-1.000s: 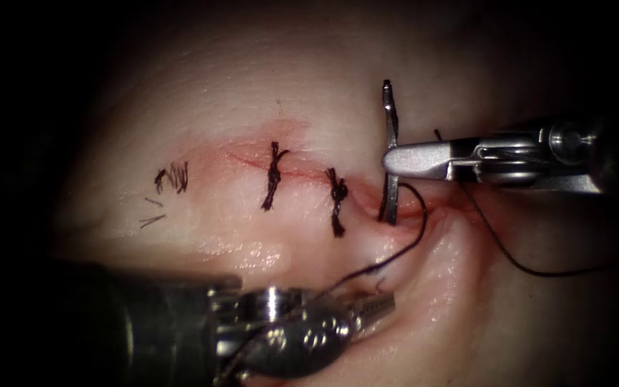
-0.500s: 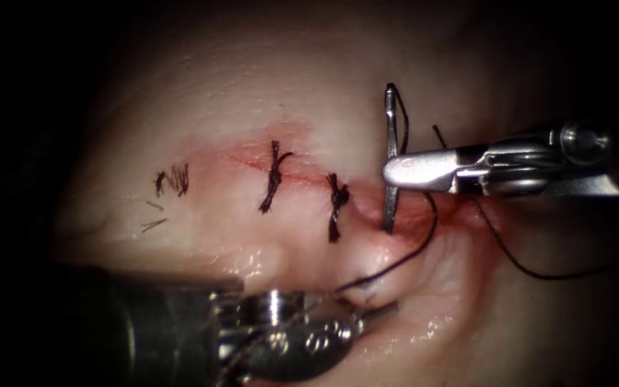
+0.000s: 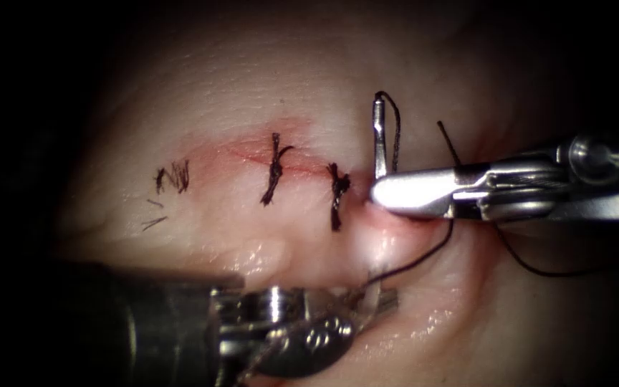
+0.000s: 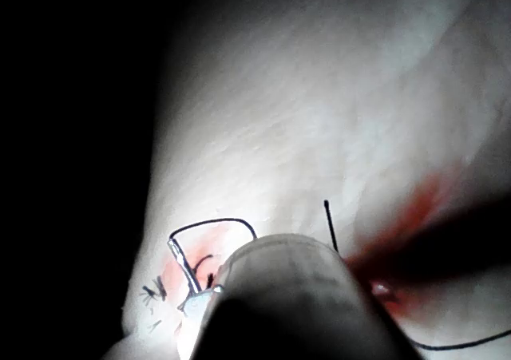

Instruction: Wound Closure

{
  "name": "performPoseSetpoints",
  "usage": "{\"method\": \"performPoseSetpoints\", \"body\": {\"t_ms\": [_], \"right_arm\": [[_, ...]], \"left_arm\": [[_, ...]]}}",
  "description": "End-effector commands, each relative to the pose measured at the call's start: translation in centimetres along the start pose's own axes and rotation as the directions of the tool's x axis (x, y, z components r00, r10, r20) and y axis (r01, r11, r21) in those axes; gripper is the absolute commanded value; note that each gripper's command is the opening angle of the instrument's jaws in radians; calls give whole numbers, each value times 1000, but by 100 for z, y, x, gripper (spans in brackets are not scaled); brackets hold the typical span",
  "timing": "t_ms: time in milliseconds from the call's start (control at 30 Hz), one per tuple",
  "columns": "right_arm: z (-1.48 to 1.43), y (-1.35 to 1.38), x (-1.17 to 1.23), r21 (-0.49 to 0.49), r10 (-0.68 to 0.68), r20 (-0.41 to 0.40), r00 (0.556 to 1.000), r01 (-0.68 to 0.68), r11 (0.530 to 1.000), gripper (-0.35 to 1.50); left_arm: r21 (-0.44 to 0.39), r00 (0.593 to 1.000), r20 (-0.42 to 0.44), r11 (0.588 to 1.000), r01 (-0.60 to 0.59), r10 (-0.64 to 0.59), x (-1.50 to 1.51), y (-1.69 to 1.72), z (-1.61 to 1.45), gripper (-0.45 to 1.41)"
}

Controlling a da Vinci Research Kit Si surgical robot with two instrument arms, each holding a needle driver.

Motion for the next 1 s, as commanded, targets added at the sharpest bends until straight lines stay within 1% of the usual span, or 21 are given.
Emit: {"method": "performPoseSetpoints", "body": {"t_ms": [33,133,200,233,267,300,333,367,400,433,467,533,633,733,833,967,1000], "right_arm": [[8,-1,3,4,-1,3,1000,1,1000,-35],[7,-2,6,15,-11,1,1000,11,1000,-35],[5,-2,9,16,-93,-8,996,93,996,-35],[4,-1,13,22,-156,-37,987,157,987,-30],[3,0,16,26,-178,-62,982,179,983,12],[2,1,18,29,-206,-79,975,208,978,42],[1,3,22,22,-256,-92,962,259,966,81],[0,4,24,20,-273,-97,957,276,961,101],[0,5,27,22,-295,-106,950,299,954,115],[-2,7,32,29,-321,-123,939,327,945,128],[-3,8,36,33,-342,-137,930,349,937,135],[-7,10,45,6,-363,-162,918,369,930,146],[-15,14,52,6,-383,-161,910,389,921,148],[-23,16,56,9,-393,-159,906,399,917,148],[-31,17,58,8,-403,-155,902,409,913,148],[-40,17,55,17,-408,-144,902,414,910,143],[-42,16,55,18,-407,-142,902,414,910,141]], "left_arm": [[1,1000,-1,1000,0,0,1,0,7,-45],[0,1000,0,1000,0,0,2,1,6,-45],[-1,1000,0,1000,2,-2,3,1,3,-45],[-1,1000,2,1000,3,-3,4,1,1,-45],[0,1000,4,1000,4,-4,5,0,-1,-45],[-3,1000,4,1000,6,-6,7,0,-4,-45],[-3,1000,10,1000,3,-3,9,-1,-7,-45],[0,1000,7,1000,0,0,11,-2,-10,-45],[3,1000,0,1000,-3,3,12,-3,-13,-45],[7,1000,-5,1000,-5,5,14,-4,-16,-45],[13,1000,-12,1000,-12,12,15,-7,-21,-45],[24,999,-27,999,-37,38,16,-13,-28,-45],[49,994,-64,995,-83,86,14,-28,-39,-43],[74,986,-96,988,-132,139,10,-44,-48,-35],[80,976,-119,982,-173,182,7,-53,-50,-16],[35,963,-187,981,-191,194,6,-53,-40,14],[12,956,-218,980,-198,196,6,-52,-37,21]]}}
